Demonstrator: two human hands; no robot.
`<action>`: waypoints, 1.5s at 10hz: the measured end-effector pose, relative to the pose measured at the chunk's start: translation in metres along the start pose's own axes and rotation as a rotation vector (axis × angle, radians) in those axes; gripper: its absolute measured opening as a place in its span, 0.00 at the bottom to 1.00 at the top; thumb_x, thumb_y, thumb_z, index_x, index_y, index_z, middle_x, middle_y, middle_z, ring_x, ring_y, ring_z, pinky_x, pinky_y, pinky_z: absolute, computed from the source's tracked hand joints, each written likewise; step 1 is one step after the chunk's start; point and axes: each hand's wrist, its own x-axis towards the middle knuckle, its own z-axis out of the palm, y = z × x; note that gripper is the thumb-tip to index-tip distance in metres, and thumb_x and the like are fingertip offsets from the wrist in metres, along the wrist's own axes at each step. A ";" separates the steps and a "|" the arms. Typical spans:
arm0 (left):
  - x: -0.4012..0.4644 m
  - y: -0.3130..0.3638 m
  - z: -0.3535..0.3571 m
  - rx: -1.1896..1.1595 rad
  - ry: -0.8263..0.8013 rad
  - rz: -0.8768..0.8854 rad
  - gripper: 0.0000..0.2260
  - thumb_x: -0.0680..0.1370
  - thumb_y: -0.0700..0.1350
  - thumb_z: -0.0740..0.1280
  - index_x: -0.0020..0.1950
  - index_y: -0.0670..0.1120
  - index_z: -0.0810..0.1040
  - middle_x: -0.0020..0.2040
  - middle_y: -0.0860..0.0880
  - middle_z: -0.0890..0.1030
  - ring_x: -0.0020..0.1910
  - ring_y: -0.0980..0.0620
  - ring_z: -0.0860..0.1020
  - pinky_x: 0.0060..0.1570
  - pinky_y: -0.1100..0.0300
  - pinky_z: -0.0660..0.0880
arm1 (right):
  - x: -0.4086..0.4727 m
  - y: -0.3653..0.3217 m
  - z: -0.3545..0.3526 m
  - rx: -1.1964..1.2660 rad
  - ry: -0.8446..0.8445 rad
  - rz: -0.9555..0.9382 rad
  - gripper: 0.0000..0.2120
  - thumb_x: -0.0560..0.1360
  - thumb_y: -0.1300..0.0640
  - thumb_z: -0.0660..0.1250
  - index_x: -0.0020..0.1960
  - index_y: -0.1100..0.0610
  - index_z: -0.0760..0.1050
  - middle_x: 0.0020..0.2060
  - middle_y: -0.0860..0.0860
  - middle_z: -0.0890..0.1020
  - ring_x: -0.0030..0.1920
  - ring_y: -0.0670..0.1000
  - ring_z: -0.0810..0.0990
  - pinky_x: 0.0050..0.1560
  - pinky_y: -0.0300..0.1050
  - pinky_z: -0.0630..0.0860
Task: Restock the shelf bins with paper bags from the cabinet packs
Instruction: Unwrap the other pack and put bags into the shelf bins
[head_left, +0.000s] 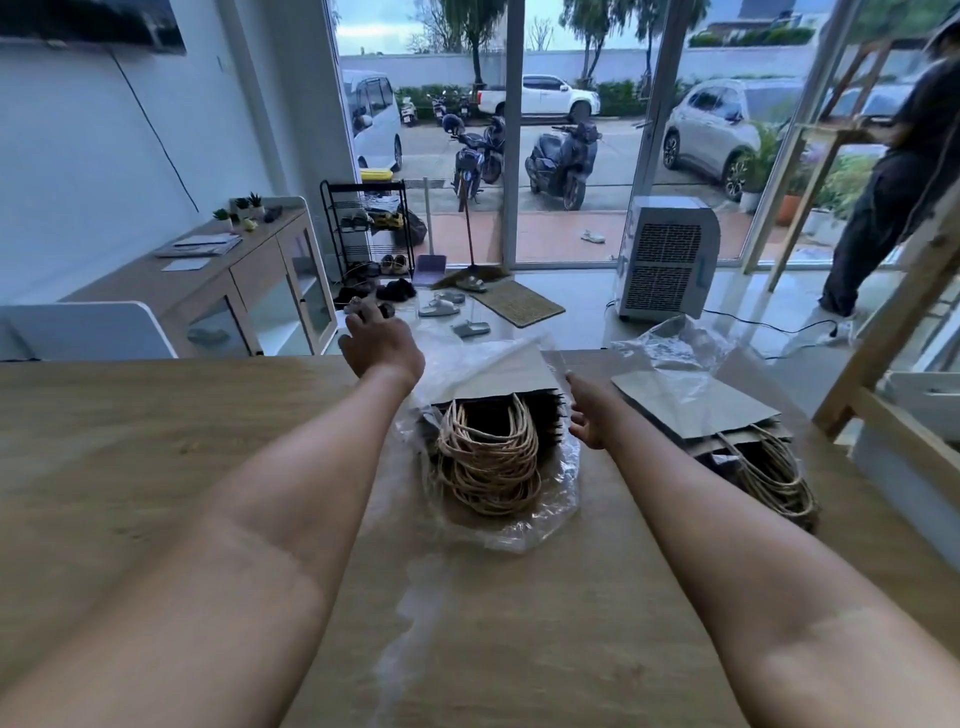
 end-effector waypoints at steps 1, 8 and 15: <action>0.015 -0.007 0.021 0.260 -0.075 0.205 0.16 0.80 0.43 0.57 0.65 0.39 0.73 0.68 0.41 0.70 0.66 0.42 0.67 0.66 0.52 0.64 | 0.008 0.000 0.006 -0.007 -0.029 0.035 0.23 0.80 0.48 0.58 0.71 0.57 0.65 0.62 0.56 0.75 0.54 0.51 0.70 0.66 0.50 0.68; 0.042 -0.018 0.067 -0.049 -0.520 0.249 0.23 0.83 0.57 0.47 0.78 0.56 0.56 0.78 0.46 0.59 0.76 0.42 0.59 0.75 0.51 0.56 | 0.033 -0.018 0.015 -0.267 -0.052 0.090 0.18 0.77 0.44 0.62 0.59 0.56 0.68 0.43 0.53 0.70 0.41 0.53 0.71 0.49 0.45 0.67; 0.059 -0.037 0.081 -0.116 -0.497 0.245 0.23 0.82 0.58 0.47 0.77 0.58 0.58 0.78 0.47 0.61 0.76 0.43 0.60 0.75 0.49 0.57 | 0.024 -0.024 0.031 -0.065 -0.107 0.212 0.14 0.69 0.54 0.72 0.39 0.58 0.67 0.34 0.52 0.72 0.25 0.50 0.75 0.29 0.39 0.74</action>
